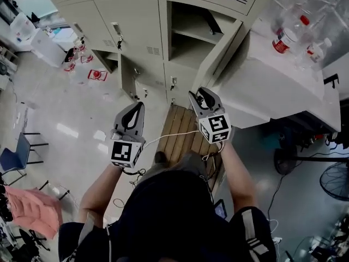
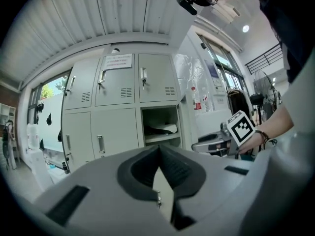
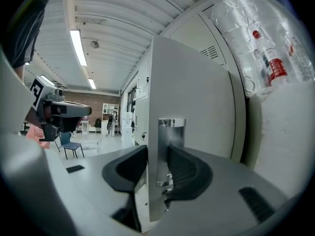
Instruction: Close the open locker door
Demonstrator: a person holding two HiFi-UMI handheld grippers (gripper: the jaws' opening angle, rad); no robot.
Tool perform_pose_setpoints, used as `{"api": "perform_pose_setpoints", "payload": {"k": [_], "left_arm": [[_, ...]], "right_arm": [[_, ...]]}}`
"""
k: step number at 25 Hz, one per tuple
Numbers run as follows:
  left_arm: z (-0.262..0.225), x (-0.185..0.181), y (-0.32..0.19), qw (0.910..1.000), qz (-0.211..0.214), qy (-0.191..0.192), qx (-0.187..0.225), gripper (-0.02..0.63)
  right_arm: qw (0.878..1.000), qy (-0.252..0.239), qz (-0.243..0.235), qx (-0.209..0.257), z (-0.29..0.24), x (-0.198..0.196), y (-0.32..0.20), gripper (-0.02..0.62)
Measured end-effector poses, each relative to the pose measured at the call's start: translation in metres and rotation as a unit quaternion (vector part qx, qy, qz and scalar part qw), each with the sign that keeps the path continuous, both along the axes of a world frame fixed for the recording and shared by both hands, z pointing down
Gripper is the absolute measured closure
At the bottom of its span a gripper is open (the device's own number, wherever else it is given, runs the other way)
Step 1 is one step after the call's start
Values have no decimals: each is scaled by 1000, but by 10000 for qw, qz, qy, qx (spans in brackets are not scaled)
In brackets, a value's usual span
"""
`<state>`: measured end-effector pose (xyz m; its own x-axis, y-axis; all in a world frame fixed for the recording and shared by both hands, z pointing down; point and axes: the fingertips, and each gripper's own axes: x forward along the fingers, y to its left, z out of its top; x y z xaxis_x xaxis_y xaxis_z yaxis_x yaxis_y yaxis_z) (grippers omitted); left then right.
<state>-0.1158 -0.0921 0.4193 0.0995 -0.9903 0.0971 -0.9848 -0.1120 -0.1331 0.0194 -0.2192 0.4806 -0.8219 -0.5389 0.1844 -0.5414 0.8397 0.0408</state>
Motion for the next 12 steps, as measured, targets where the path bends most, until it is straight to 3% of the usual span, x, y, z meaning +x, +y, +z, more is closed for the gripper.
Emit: {"api": "perform_pose_setpoints", "payload": {"k": [12], "left_arm": [[6, -49, -5, 9998, 198, 33, -2, 601]], "right_arm": [[9983, 28, 573, 70, 1, -55, -23, 469]]}}
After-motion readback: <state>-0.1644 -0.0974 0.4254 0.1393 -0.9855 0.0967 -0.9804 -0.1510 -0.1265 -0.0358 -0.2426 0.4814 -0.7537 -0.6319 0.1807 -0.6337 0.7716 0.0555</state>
